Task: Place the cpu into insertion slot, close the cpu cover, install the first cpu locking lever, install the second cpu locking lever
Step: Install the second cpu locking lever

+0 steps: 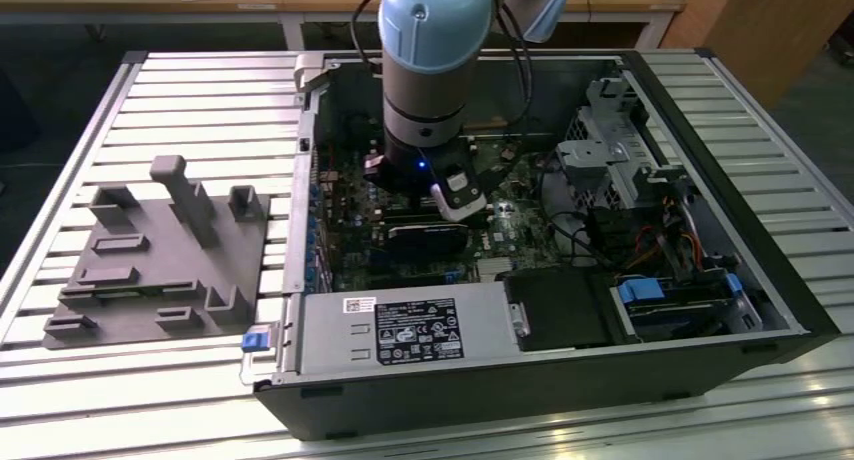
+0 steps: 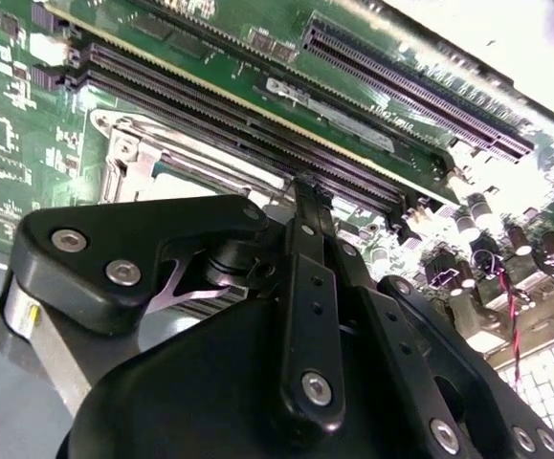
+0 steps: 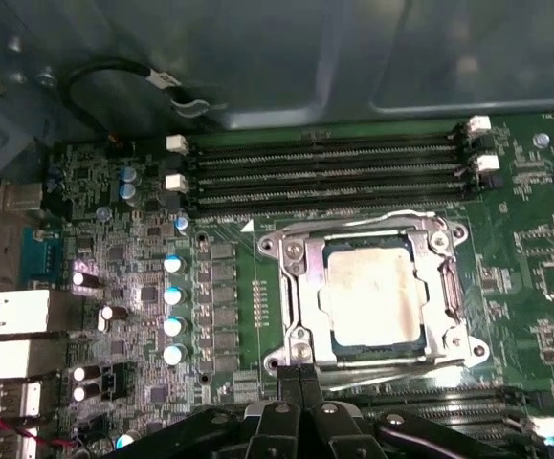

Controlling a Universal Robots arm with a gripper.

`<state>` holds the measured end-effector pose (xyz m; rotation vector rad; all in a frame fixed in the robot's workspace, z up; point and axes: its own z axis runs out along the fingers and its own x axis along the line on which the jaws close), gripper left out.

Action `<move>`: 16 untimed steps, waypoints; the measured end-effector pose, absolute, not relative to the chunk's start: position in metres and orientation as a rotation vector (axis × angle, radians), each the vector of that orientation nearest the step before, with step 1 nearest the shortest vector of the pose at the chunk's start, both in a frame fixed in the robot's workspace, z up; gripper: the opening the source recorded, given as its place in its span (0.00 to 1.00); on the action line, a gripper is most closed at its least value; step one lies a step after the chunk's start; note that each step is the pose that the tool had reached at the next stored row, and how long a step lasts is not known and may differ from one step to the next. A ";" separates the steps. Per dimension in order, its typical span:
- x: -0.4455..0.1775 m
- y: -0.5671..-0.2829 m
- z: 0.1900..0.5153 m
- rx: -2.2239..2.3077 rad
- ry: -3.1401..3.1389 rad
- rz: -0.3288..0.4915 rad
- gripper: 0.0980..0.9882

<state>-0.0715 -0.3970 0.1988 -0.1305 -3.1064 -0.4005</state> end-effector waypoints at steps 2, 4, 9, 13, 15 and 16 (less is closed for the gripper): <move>-0.072 -0.397 0.198 -0.124 -3.104 -0.412 0.01; -0.072 -0.398 0.197 -0.117 -3.103 -0.417 0.01; -0.074 -0.398 0.195 -0.103 -3.097 -0.447 0.01; -0.076 -0.398 0.192 -0.093 -3.093 -0.469 0.01; -0.076 -0.398 0.192 -0.090 -3.093 -0.473 0.01; -0.077 -0.398 0.191 -0.089 -3.092 -0.473 0.01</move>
